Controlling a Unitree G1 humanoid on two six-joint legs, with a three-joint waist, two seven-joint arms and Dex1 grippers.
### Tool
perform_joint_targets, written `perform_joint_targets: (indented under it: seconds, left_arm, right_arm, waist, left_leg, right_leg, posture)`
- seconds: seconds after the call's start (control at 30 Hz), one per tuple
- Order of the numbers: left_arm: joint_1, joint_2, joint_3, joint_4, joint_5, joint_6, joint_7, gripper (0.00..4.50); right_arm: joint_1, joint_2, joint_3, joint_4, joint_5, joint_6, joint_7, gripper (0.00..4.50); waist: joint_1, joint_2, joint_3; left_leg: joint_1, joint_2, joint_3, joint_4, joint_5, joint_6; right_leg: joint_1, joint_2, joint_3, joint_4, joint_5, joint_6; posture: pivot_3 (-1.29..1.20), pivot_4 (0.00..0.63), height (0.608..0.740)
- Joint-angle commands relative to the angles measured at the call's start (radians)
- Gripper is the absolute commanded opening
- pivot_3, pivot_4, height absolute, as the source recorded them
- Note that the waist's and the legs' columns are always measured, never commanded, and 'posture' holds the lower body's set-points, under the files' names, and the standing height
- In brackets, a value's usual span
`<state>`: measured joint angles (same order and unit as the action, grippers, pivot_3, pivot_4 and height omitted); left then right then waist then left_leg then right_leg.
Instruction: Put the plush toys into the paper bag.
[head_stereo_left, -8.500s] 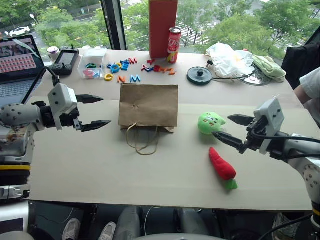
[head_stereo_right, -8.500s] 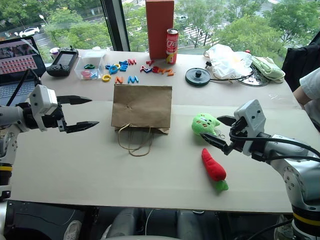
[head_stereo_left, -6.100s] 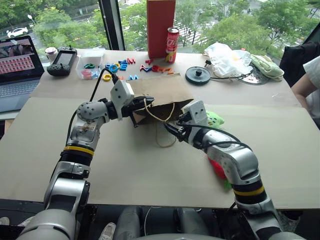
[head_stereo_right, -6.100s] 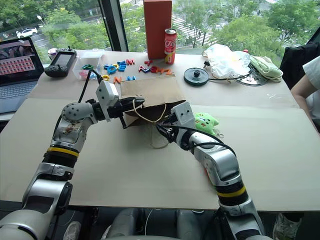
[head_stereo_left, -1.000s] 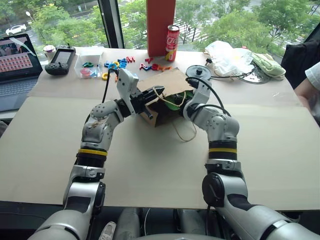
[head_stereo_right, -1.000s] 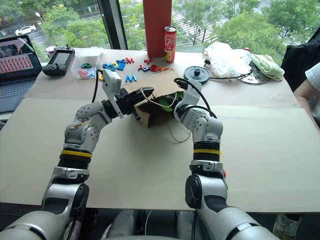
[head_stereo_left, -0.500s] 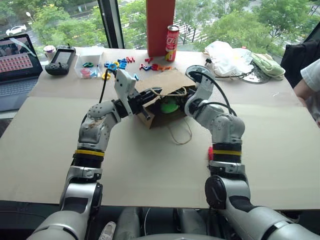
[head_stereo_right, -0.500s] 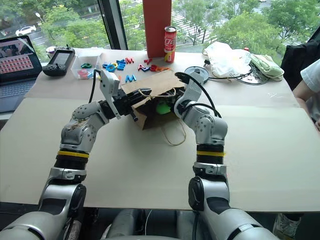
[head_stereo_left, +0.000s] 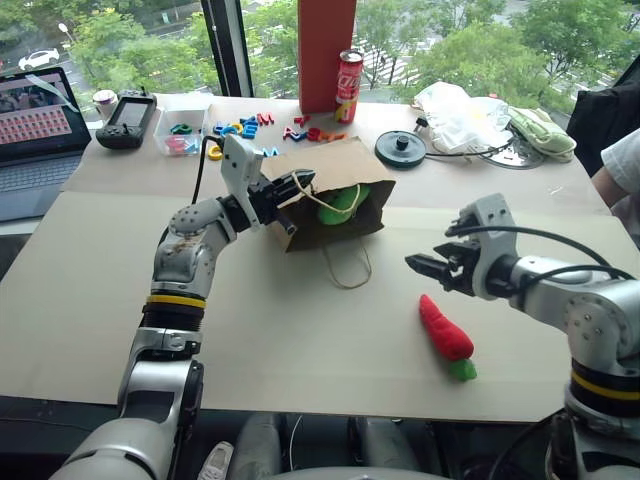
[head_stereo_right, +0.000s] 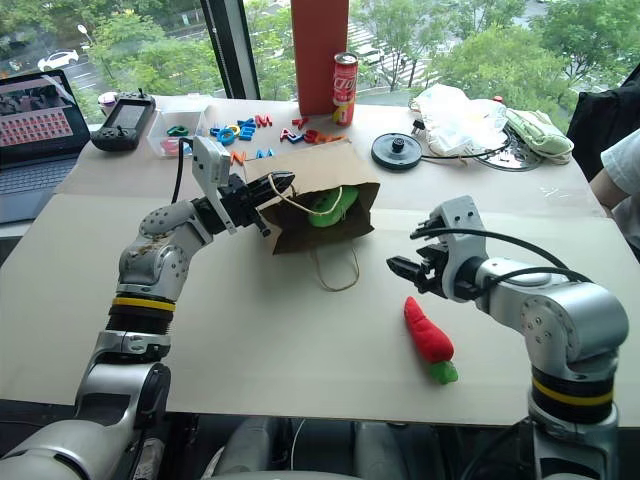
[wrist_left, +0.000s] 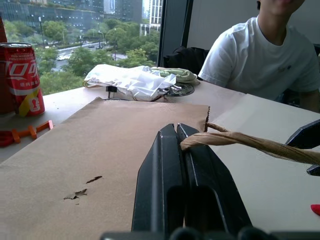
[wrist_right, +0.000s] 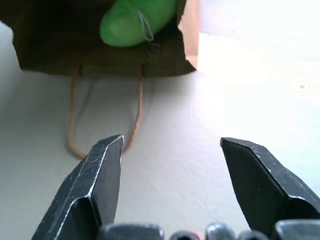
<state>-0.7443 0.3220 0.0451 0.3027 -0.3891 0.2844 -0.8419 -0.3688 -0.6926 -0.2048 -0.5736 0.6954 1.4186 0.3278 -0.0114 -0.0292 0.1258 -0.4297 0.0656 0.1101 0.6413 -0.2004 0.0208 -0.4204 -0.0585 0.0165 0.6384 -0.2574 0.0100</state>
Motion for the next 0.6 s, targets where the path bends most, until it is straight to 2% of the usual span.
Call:
perform_joint_targets:
  seconds: [0.03, 0.2, 0.43, 0.6]
  left_arm:
    - [-0.015, -0.003, 0.006, -0.022, -0.004, -0.020, -0.006, 0.00]
    - [0.011, 0.007, 0.005, -0.038, -0.010, -0.004, -0.015, 0.00]
    - [0.018, 0.012, 0.003, -0.043, -0.015, 0.009, -0.027, 0.00]
    - [0.027, 0.012, -0.008, -0.067, -0.018, 0.030, -0.035, 0.00]
  right_arm:
    - [0.098, -0.063, -0.019, -0.128, 0.041, 0.049, 0.041, 3.47]
    - [0.250, -0.033, -0.034, -0.233, 0.037, 0.115, 0.007, 3.47]
    - [0.379, -0.011, -0.068, -0.299, -0.025, 0.160, -0.047, 3.47]
    - [0.449, -0.002, -0.045, -0.345, -0.070, 0.189, -0.085, 3.47]
  waist:
    - [-0.003, 0.000, 0.000]
    - [-0.002, 0.000, 0.000]
    - [0.001, 0.000, 0.000]
    - [0.003, -0.001, 0.000]
  left_leg:
    - [0.000, 0.000, -0.001, 0.000, 0.000, 0.000]
    - [0.004, 0.000, -0.002, 0.000, 0.000, 0.000]
    - [0.004, -0.001, -0.002, 0.001, 0.000, 0.000]
    - [0.004, -0.001, -0.003, 0.001, 0.000, 0.000]
  right_leg:
    - [0.000, 0.000, 0.000, 0.000, 0.000, 0.000]
    - [0.001, 0.001, 0.004, 0.002, 0.000, 0.000]
    - [0.002, 0.000, 0.004, 0.002, 0.000, 0.001]
    - [0.002, 0.001, 0.004, 0.002, -0.001, 0.002]
  posture:
    - [0.00, 0.150, 0.740]
    - [0.00, 0.150, 0.740]
    - [0.00, 0.150, 0.740]
    - [0.00, 0.150, 0.740]
